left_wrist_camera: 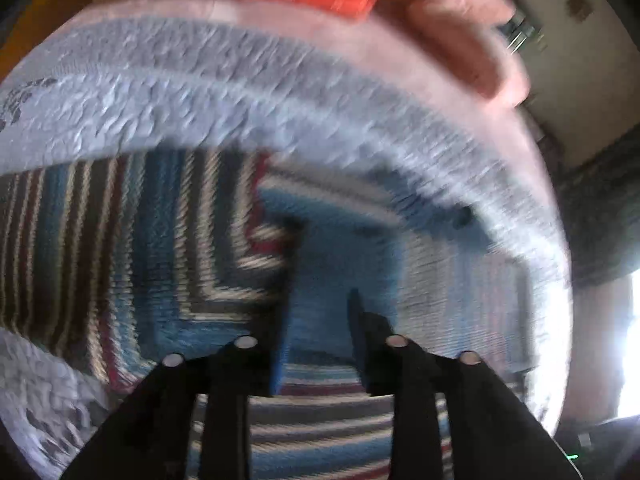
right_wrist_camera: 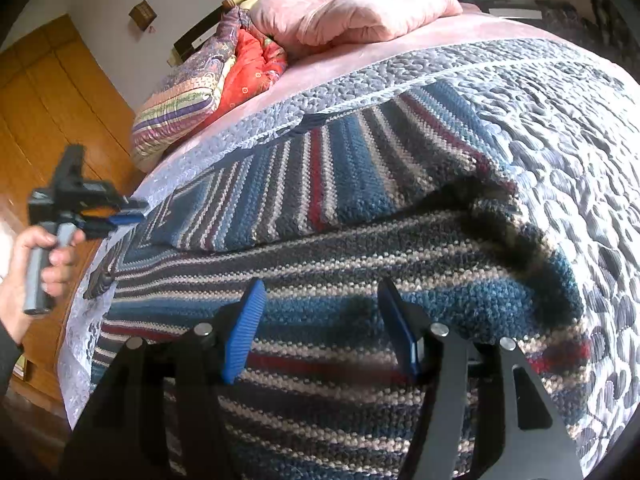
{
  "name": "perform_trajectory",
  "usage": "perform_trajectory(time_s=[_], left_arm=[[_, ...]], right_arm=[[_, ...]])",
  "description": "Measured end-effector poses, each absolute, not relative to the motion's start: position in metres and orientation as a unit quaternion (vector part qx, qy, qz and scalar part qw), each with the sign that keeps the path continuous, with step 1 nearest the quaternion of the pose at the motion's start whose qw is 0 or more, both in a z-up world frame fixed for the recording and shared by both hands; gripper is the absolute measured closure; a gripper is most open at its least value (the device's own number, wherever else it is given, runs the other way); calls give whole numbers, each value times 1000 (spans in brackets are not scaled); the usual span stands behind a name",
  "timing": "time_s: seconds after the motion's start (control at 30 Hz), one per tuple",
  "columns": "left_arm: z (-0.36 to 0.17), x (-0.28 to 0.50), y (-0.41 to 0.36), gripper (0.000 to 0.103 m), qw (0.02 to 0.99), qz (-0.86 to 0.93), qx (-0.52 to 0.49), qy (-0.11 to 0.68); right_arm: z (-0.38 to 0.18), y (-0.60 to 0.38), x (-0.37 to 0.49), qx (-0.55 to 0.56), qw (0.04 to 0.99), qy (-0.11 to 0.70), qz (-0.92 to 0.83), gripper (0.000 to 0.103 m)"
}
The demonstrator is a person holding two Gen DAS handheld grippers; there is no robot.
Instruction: Fold small clothes
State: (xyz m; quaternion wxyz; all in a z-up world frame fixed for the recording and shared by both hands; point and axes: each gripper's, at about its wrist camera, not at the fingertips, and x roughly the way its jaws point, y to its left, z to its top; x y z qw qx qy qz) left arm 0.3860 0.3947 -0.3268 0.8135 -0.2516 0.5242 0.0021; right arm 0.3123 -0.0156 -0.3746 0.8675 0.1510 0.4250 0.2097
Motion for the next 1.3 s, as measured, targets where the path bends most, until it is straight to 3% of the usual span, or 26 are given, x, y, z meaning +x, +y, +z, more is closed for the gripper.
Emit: perform_trajectory(time_s=[0.07,0.2,0.23,0.33,0.4,0.43,0.5,0.57,0.63,0.97,1.3], left_arm=[[-323,389,384,61,812,-34,-273,515],[-364,410,357,63,779,-65,-277,558],[-375,413,356,65,774,-48,-265,573],[-390,408,370,87,770,-31,-262,581],[-388,399,384,88,769,-30,-273,577],[-386,396,389,86,771,-27,-272,575],[-368,377,412,65,783,-21,-282,554],[-352,360,437,37,797,-20,-303,523],[-331,332,484,27,811,2,-328,484],[-333,178,729,25,788,213,-437,377],[-393,144,818,27,747,248,-532,311]], right_arm=[[-375,-14,312,152,867,425,211,43],[-374,-12,310,145,868,425,213,43],[-374,-13,310,144,868,425,213,43],[-376,-17,309,144,868,427,208,43],[-378,-19,310,147,866,431,206,43],[-379,-18,309,147,866,432,205,43],[-379,-16,307,137,867,433,205,43],[-378,-15,304,130,868,433,204,43],[-377,-13,302,125,869,434,203,43],[-365,26,286,92,865,436,231,43],[-369,68,266,55,849,463,249,43]])
